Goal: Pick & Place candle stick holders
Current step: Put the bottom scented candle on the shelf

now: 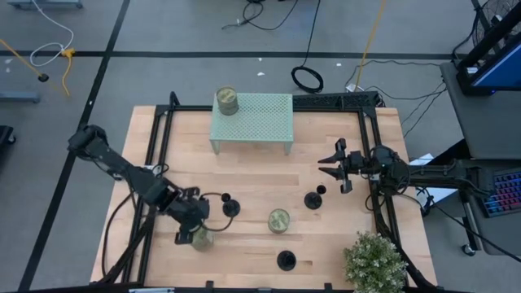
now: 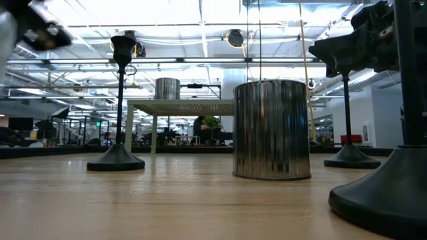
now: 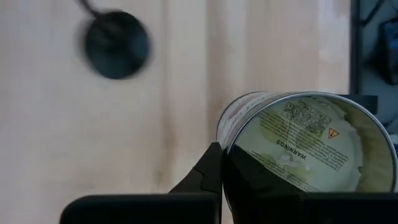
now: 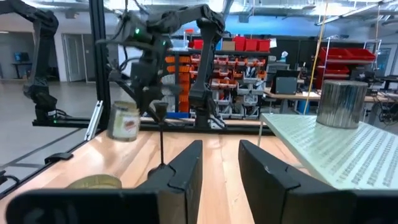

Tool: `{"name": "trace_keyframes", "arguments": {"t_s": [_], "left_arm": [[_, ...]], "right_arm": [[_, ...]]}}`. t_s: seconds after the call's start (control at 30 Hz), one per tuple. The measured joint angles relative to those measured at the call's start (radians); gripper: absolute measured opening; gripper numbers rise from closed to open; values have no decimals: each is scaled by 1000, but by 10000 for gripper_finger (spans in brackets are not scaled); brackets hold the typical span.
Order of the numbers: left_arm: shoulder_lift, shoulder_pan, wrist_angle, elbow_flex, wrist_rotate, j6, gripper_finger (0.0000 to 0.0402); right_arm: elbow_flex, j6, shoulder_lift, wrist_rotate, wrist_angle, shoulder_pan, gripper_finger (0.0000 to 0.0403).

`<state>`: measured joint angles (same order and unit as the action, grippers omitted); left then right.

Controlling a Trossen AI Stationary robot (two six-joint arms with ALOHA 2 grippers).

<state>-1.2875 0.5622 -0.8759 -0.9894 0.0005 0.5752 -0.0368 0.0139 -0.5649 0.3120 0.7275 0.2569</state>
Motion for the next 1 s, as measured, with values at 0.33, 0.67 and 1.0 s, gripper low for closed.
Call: {"name": "trace_keyframes", "arguments": {"t_s": [0.33,0.67,1.0], "left_arm": [[-72,-244,-545,-452,-175,-351,4],[-272,-597,-560,-739,-277,-788,4],[-547,-867,-317,-1046,-183,-1102,7]], "right_arm": [[0,-11,-1,0,2,0,95],[0,-53,-10,0,0,0,96],[0,-55,-44,0,-1,0,95]]}}
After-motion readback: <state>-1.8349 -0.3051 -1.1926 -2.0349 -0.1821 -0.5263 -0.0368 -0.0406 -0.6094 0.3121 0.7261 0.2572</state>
